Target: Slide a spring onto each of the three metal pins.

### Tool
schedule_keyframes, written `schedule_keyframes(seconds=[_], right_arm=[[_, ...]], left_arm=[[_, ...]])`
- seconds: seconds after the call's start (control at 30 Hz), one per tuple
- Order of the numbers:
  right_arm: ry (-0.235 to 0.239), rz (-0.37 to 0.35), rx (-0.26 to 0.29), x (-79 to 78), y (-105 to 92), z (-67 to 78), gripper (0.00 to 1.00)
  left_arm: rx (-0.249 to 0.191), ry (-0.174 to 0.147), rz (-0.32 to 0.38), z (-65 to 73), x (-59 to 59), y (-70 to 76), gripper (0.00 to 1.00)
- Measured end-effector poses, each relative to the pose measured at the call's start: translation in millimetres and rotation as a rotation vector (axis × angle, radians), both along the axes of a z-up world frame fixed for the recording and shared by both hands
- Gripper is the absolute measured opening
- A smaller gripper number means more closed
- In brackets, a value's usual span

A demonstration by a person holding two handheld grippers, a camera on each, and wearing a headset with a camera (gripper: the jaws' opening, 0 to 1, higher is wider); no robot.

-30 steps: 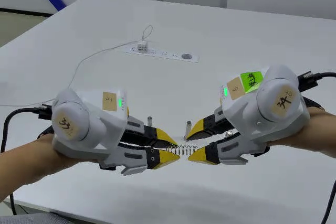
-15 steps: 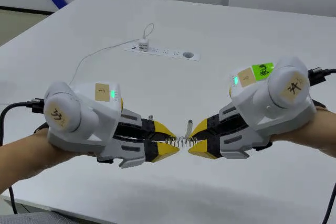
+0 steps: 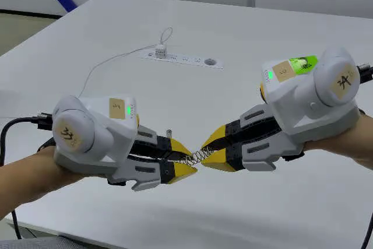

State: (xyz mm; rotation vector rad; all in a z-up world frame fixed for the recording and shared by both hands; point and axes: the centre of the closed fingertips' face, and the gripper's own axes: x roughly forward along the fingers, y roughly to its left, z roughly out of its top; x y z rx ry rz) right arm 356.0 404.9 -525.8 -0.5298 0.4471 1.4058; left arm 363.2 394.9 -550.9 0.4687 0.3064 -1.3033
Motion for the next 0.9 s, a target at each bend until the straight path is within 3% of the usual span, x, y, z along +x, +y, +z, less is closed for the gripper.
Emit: schedule_keyframes(seconds=[0.47, 0.9], right_arm=[[0.044, -0.022, 0.079, -2.0, 18.3, 11.1, 0.11], [0.059, -0.043, 0.072, 0.4, 19.5, 8.1, 0.11]], left_arm=[[-0.001, 0.014, 0.019, -1.4, -0.5, -0.8, 0.1], [-0.036, 0.062, 0.056, -3.8, 0.6, 1.4, 0.11]])
